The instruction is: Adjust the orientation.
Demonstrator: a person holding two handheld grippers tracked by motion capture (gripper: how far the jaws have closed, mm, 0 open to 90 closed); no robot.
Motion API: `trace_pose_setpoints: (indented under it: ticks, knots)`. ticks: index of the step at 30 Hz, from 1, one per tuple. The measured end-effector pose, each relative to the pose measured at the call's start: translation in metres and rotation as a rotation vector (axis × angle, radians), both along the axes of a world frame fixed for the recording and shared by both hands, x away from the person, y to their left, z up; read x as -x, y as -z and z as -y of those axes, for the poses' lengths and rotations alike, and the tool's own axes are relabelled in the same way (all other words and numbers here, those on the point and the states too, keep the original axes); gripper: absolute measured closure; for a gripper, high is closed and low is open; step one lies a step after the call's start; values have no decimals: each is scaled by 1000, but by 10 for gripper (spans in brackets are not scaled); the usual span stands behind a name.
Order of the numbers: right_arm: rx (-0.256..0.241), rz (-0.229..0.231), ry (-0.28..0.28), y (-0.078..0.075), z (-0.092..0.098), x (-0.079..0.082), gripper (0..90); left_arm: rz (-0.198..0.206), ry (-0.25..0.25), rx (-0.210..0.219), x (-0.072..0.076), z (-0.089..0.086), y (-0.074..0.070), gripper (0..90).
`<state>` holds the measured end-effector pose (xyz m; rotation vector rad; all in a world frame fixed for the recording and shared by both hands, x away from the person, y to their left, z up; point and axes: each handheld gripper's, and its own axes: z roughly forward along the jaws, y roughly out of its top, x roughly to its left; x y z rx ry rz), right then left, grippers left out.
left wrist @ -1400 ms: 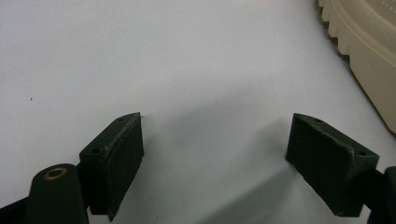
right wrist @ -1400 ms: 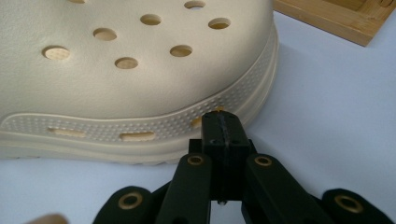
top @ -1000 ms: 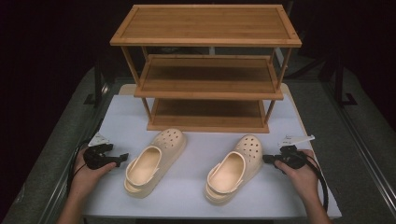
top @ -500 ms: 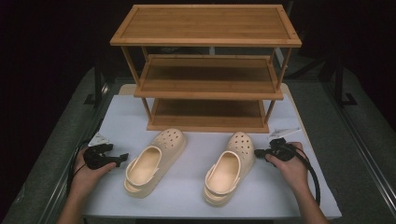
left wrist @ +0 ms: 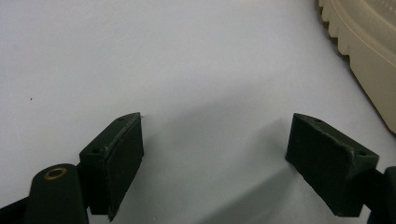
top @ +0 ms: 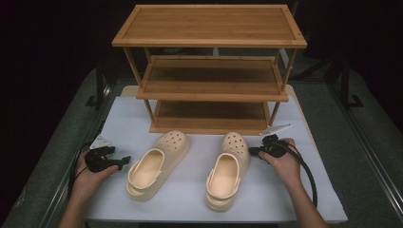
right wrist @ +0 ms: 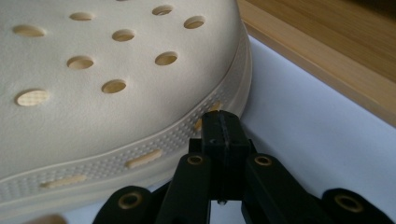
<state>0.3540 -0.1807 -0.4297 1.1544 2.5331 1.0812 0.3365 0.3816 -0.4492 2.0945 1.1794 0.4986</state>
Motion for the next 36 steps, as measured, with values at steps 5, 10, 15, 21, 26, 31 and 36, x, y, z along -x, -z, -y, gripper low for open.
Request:
trace_pose_setpoints:
  ticks: [5,10,15,21,26,31,36]
  knots:
    - [14,7,-31,0,-19,-9,899,0,0,0,0,0,0,180]
    - [11,11,-49,-1,-31,-15,898,0,0,0,0,0,0,180]
    - [1,11,-79,0,-51,-22,899,0,0,0,0,0,0,180]
    - [-11,10,-94,0,-66,-26,899,0,-1,1,0,0,0,179]
    - [-24,8,-107,1,-77,-29,899,0,0,0,0,0,0,180]
    - [-20,13,-120,0,-83,-29,898,0,0,0,0,0,0,179]
    - [-36,24,-92,-1,-73,-24,842,0,0,-1,0,0,0,179]
